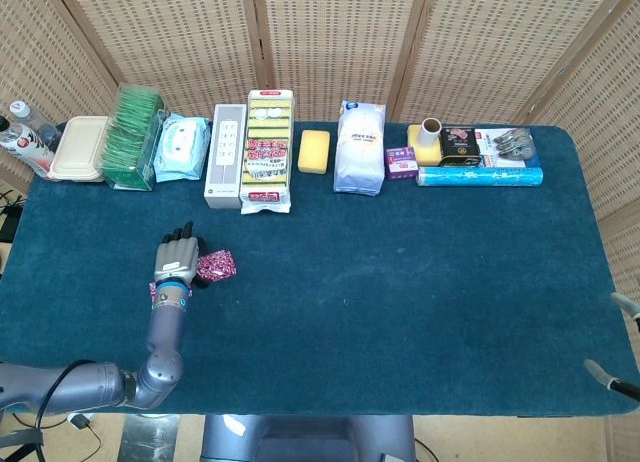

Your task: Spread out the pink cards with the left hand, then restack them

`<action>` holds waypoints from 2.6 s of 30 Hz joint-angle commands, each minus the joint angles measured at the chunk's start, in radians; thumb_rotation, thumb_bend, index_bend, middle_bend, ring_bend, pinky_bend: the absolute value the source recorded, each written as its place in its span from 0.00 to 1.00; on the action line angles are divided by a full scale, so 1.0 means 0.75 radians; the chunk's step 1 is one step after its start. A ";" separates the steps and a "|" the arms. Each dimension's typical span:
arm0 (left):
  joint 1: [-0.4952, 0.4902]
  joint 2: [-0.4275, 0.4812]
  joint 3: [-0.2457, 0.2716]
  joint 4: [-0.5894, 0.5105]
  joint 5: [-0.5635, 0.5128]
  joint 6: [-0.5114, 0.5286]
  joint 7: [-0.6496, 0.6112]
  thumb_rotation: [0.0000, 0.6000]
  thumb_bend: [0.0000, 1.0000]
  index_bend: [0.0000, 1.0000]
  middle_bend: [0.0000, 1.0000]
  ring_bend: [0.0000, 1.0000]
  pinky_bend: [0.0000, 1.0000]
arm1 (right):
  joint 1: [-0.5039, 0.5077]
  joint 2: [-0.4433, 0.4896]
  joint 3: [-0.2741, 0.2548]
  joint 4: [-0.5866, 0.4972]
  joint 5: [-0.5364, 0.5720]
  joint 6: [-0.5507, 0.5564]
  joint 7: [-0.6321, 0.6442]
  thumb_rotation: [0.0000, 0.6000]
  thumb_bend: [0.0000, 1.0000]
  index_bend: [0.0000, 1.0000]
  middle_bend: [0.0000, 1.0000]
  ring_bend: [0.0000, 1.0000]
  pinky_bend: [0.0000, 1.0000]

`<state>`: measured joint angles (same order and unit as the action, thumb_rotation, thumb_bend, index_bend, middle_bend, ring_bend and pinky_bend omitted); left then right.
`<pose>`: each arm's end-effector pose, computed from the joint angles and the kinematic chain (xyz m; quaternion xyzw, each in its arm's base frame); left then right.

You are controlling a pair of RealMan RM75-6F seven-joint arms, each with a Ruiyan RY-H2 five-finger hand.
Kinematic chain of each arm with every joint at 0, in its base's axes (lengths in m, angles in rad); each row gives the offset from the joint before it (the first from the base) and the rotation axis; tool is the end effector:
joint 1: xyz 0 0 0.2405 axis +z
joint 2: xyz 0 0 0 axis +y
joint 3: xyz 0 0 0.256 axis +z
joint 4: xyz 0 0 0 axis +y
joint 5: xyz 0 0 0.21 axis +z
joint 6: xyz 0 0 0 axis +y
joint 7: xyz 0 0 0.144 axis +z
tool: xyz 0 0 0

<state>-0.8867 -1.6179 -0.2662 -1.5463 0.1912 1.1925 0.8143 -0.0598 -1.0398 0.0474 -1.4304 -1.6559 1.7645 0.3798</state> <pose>-0.1693 0.3546 -0.0218 -0.6130 -0.5384 -0.1806 0.5493 -0.3296 -0.1298 0.2259 0.5564 -0.3480 0.4925 0.5716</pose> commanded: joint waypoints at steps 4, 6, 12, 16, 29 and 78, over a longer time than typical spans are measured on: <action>-0.006 -0.017 -0.001 0.011 -0.012 0.015 0.030 1.00 0.20 0.39 0.00 0.00 0.07 | 0.002 0.001 -0.003 -0.002 -0.003 -0.003 -0.001 1.00 0.01 0.17 0.00 0.00 0.00; -0.006 -0.025 -0.005 0.016 -0.014 0.025 0.034 1.00 0.20 0.39 0.00 0.00 0.07 | 0.002 0.004 -0.005 -0.002 -0.004 -0.005 0.003 1.00 0.01 0.17 0.00 0.00 0.00; -0.007 -0.042 -0.020 0.041 -0.028 0.031 0.047 1.00 0.20 0.39 0.00 0.00 0.07 | 0.002 0.010 -0.008 -0.002 -0.003 -0.005 0.020 1.00 0.00 0.17 0.00 0.00 0.00; -0.006 -0.050 -0.027 0.051 -0.028 0.027 0.050 1.00 0.20 0.40 0.00 0.00 0.07 | 0.002 0.012 -0.009 -0.002 -0.004 -0.005 0.025 1.00 0.00 0.17 0.00 0.00 0.00; -0.004 -0.058 -0.040 0.069 -0.035 -0.011 0.064 1.00 0.16 0.40 0.00 0.00 0.07 | 0.001 0.011 -0.010 -0.006 -0.004 -0.001 0.017 1.00 0.01 0.17 0.00 0.00 0.00; 0.191 0.169 0.120 -0.257 0.163 0.139 -0.022 1.00 0.15 0.21 0.00 0.00 0.07 | -0.007 0.020 -0.018 -0.012 -0.016 0.017 0.045 1.00 0.01 0.16 0.00 0.00 0.00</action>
<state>-0.7505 -1.4906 -0.1812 -1.7484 0.3068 1.3021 0.8073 -0.0645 -1.0243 0.0346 -1.4398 -1.6682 1.7773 0.4131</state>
